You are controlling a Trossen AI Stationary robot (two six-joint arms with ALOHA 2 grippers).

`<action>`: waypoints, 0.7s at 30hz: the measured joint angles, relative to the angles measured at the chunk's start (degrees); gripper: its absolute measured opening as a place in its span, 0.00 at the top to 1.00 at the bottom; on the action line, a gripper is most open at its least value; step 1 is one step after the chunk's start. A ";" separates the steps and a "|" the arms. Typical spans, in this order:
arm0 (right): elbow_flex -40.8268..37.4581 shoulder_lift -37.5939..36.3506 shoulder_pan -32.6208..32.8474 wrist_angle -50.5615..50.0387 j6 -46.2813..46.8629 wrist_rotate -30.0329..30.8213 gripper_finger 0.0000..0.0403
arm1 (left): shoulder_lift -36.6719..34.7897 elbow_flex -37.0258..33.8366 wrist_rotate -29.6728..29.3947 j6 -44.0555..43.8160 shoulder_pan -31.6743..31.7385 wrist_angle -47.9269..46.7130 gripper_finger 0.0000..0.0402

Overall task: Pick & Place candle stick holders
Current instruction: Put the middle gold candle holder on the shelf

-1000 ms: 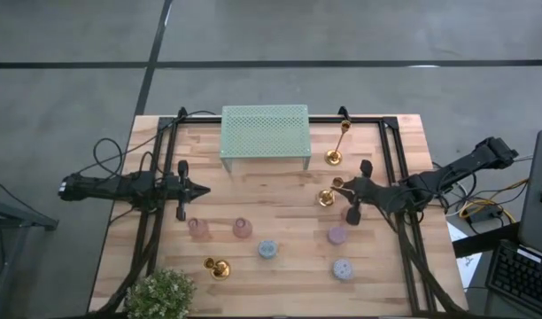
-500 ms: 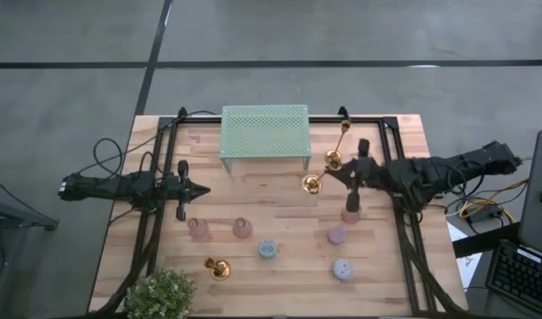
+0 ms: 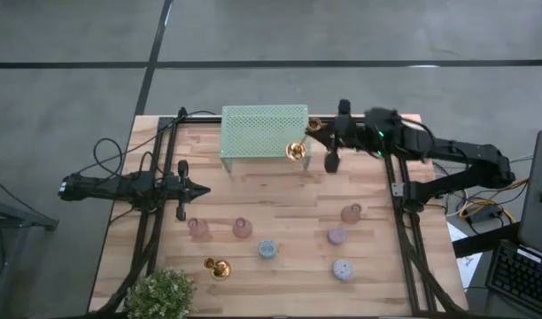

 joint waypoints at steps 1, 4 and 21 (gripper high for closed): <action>1.24 1.36 -1.62 -0.48 -0.47 -1.02 0.97 | 0.01 0.00 0.00 -0.01 0.00 0.00 0.96; 4.44 5.09 -6.14 -0.83 -1.91 -3.62 0.97 | 0.01 0.00 0.00 0.00 0.00 0.01 0.96; 13.01 19.46 -26.81 1.22 1.15 -17.00 0.97 | 0.02 0.00 0.00 -0.01 0.00 0.02 0.96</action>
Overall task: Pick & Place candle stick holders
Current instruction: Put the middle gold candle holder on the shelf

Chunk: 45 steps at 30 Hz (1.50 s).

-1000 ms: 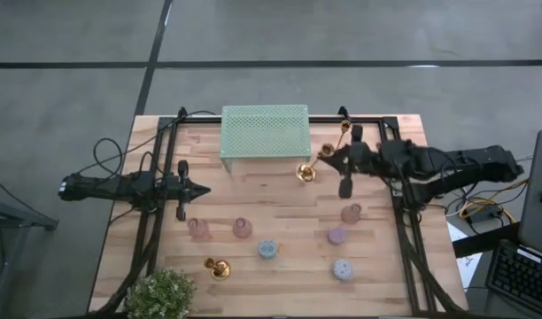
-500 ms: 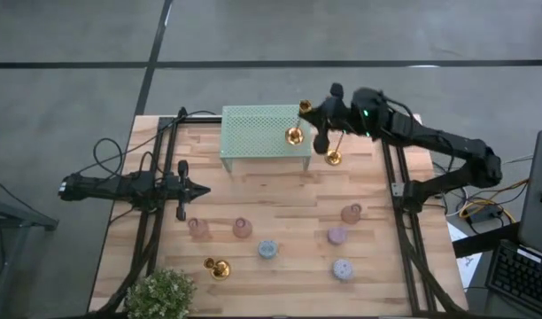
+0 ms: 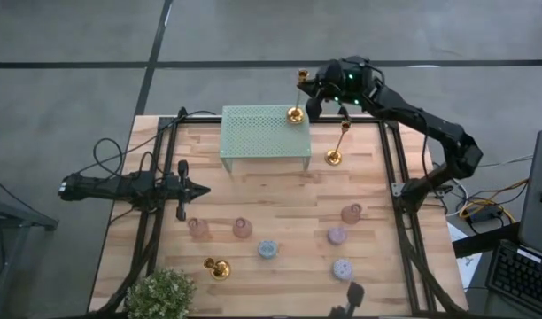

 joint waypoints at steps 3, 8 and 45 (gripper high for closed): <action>0.10 1.76 -1.51 1.42 1.58 -2.81 0.97 | 0.00 0.00 0.00 0.01 0.00 0.00 0.96; 0.10 2.52 -2.80 2.05 1.22 -2.87 0.97 | 0.00 0.00 0.00 0.01 0.00 0.01 0.96; -0.01 4.31 -4.78 3.01 2.44 -3.29 0.80 | -0.01 0.00 0.00 0.01 0.00 0.01 0.96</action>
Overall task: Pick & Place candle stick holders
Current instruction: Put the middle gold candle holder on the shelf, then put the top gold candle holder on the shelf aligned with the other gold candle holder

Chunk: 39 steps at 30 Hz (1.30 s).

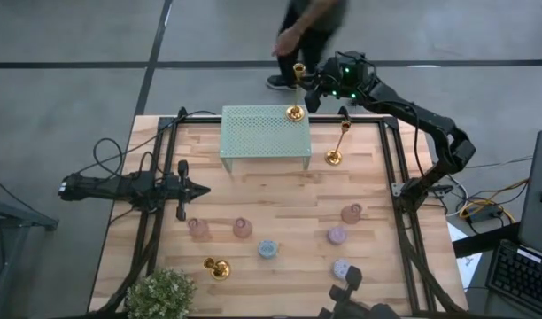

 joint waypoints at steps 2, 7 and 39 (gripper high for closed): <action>0.00 0.00 0.00 0.00 -0.08 0.00 0.77 | 0.00 0.00 0.00 -0.01 0.00 -0.01 0.96; 0.00 -0.02 0.00 -0.09 -0.22 0.00 0.69 | 0.00 0.00 0.00 -0.01 0.00 -0.01 0.96; -1.15 -22.17 2.27 -37.90 -9.70 -1.06 0.43 | 0.00 0.00 0.00 0.01 0.00 0.00 0.96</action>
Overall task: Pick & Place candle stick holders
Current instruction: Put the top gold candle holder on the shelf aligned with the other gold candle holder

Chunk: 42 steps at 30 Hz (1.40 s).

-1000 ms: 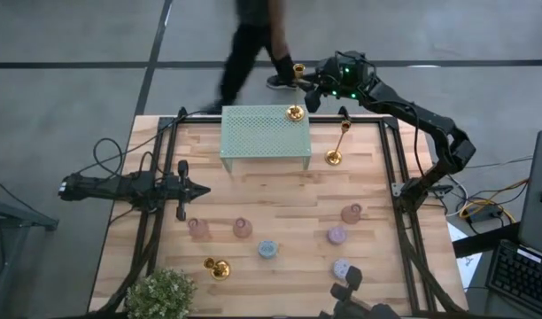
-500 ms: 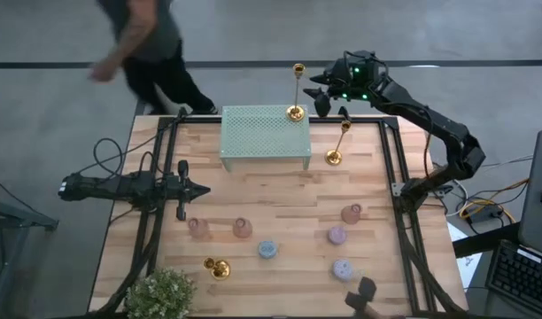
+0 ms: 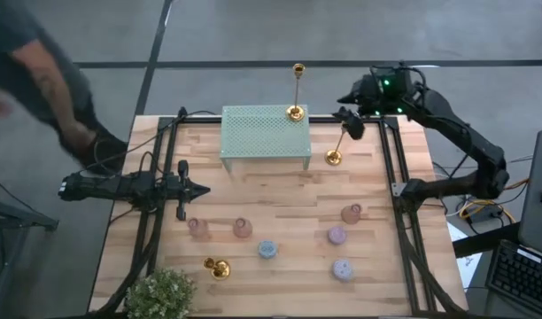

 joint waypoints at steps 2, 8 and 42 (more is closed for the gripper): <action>-0.31 -1.54 0.26 -3.77 -0.46 0.01 0.44 | -0.01 0.00 0.00 -0.02 0.00 0.01 0.96; -3.78 -5.20 0.22 -10.58 -0.92 0.23 0.43 | 0.00 0.00 0.00 -0.01 0.00 0.00 0.96; -31.67 -10.51 0.18 14.02 -3.35 7.86 0.52 | 0.00 0.00 0.00 -0.02 0.00 0.00 0.96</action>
